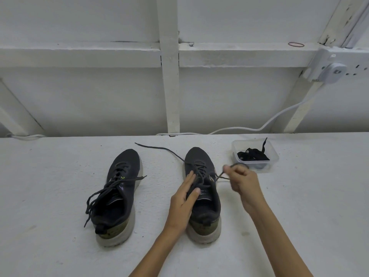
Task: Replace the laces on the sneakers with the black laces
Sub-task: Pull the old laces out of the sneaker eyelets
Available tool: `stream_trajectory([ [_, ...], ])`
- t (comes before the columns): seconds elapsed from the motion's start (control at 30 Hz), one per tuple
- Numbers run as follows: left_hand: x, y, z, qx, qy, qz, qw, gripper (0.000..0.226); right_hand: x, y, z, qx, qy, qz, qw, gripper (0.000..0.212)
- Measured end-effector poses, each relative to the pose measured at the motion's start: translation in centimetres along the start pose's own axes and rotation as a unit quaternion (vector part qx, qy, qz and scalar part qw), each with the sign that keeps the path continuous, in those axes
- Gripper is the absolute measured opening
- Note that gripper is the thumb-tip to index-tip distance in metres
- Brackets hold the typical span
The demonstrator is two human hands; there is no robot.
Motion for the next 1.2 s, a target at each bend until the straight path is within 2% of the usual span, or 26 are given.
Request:
stream_trajectory([
  [0.1,0.0,0.0,0.1,0.0,-0.002,-0.007,1.0,0.047,-1.6,1.2,0.3,0.013,0.145,0.069,0.987,0.023],
  [0.17,0.0,0.0,0.0,0.0,-0.003,-0.005,1.0,0.047,-0.7,0.5,0.9,0.031,0.12,0.034,0.992,0.019],
  [0.27,0.0,0.0,0.0,0.005,0.004,0.0,1.0,0.047,1.7,-1.5,1.9,0.061,-0.004,-0.066,0.996,0.04],
  [0.33,0.1,0.0,0.1,0.008,0.008,0.001,1.0,0.047,2.4,-2.4,1.9,0.053,-0.029,-0.086,0.995,0.032],
  [0.4,0.0,0.0,0.2,0.007,0.004,0.001,1.0,0.046,2.5,-2.5,1.6,0.034,-0.024,-0.069,0.997,0.012],
  [0.47,0.0,0.0,0.1,0.006,0.002,0.0,1.0,0.046,3.0,-2.7,1.5,0.022,-0.021,-0.066,0.997,0.008],
  [0.57,0.0,0.1,0.2,0.008,0.004,0.0,1.0,0.047,3.8,-2.9,2.0,0.012,-0.033,-0.063,0.997,0.016],
  [0.77,0.0,-0.1,0.2,0.003,-0.001,0.0,1.0,0.047,2.4,-2.6,2.1,-0.015,-0.042,0.025,0.999,0.033],
  [0.87,-0.2,-0.3,0.5,0.007,0.001,0.0,1.0,0.046,1.2,-2.6,2.9,0.016,-0.081,0.048,0.995,0.052],
  [0.97,-0.7,-0.8,1.0,0.027,-0.007,0.024,0.999,0.04,0.6,-3.2,3.9,0.052,-0.093,0.042,0.993,0.064],
  [1.1,-1.8,-0.6,1.9,0.053,-0.006,0.066,0.996,0.023,1.8,-4.6,3.6,-0.014,-0.03,0.007,0.999,0.04],
  [1.2,-2.4,0.6,2.5,0.042,0.008,0.049,0.998,0.018,3.5,-4.5,3.7,-0.008,0.0,-0.038,0.999,0.051],
])
Point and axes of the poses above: each hand's wrist, its own y-axis towards the middle knuckle, its own x-axis out of the palm, z = x × y, the point moved 6 cm from there along y, towards the middle knuckle, and after that the axes turned 3 degrees about y, right-handed, at the moved point
